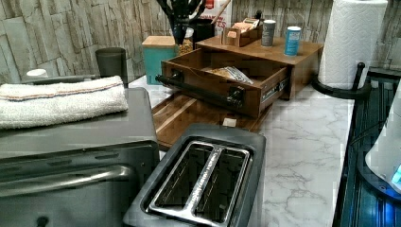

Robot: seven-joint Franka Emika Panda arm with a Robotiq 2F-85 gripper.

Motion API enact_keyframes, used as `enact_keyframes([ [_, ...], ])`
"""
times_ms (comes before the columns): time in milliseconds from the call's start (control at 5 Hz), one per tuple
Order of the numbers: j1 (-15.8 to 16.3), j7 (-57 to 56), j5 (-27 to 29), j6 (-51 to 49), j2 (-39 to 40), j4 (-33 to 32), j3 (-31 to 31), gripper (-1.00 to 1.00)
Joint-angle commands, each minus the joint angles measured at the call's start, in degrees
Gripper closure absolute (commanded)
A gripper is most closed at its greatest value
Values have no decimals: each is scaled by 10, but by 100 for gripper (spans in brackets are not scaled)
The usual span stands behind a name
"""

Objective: Close the drawer.

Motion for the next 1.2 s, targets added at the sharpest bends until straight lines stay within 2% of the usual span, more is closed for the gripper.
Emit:
enact_keyframes([
  [200, 37, -83, -26, 3, 37, -16, 39, 100],
  [400, 39, -56, -79, 20, 48, -39, 27, 100],
  [600, 41, -42, -96, 70, 55, -69, 23, 100],
  [800, 44, -32, -83, 93, 74, -69, 27, 100],
  [1000, 51, 4, -114, 113, 104, -65, 16, 100],
  [1200, 39, -10, -120, 110, 117, -57, 16, 100],
])
